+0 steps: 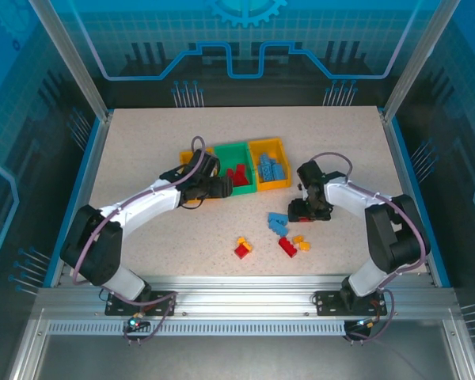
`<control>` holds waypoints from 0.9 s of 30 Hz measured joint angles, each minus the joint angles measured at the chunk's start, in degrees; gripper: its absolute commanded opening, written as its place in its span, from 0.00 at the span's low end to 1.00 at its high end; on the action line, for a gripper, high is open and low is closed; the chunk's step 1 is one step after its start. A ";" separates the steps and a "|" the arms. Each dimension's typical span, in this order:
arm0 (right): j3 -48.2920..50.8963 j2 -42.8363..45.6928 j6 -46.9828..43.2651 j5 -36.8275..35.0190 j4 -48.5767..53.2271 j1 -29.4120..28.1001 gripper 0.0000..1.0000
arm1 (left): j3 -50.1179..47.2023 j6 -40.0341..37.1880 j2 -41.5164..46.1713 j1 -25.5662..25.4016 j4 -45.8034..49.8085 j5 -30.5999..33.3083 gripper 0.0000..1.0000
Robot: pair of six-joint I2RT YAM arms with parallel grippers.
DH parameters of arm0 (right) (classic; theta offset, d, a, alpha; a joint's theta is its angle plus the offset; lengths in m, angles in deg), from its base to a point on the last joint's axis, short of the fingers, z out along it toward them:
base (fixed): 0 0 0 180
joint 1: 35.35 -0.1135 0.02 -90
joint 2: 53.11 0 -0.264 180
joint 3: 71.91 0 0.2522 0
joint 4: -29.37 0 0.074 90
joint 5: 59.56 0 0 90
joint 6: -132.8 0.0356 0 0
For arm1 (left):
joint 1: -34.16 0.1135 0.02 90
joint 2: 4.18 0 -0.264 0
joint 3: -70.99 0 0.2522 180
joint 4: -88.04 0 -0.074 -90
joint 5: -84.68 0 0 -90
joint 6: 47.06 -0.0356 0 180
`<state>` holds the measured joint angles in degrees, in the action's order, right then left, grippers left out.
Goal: Sort the legos into containers by color
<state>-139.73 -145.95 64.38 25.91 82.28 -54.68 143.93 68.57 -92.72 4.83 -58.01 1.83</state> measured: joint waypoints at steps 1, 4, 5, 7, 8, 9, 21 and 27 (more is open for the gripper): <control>-0.48 -0.24 -0.02 -0.39 0.26 -0.11 0.76 | -0.28 0.00 0.09 0.00 0.02 0.09 0.74; -1.90 -1.33 -0.02 -1.25 0.61 -0.17 0.74 | -0.96 0.00 0.22 0.00 0.09 0.35 0.74; -2.21 -1.70 -0.02 -1.38 0.70 -0.17 0.73 | -1.07 0.00 0.28 0.00 0.04 0.50 0.74; -2.62 -2.58 0.11 -1.64 0.98 -0.24 0.67 | -1.27 0.00 0.76 0.00 0.07 0.79 0.74; -2.73 -2.93 0.17 -1.81 1.11 -0.31 0.67 | -1.31 0.00 1.05 0.00 0.07 0.94 0.74; -3.02 -3.10 0.24 -2.10 1.40 -0.50 0.67 | -1.33 0.00 1.44 0.00 0.07 1.09 0.74; -7.28 -3.56 0.79 -3.32 5.07 -2.29 0.50 | -5.84 1.51 6.71 0.00 0.07 2.60 0.74; -15.87 -0.55 1.36 1.66 6.03 -2.45 0.51 | -8.76 2.58 9.53 0.00 0.09 2.69 0.74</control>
<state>-155.60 -146.49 65.74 27.57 88.32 -57.13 135.17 71.15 -83.19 4.83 -57.93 4.52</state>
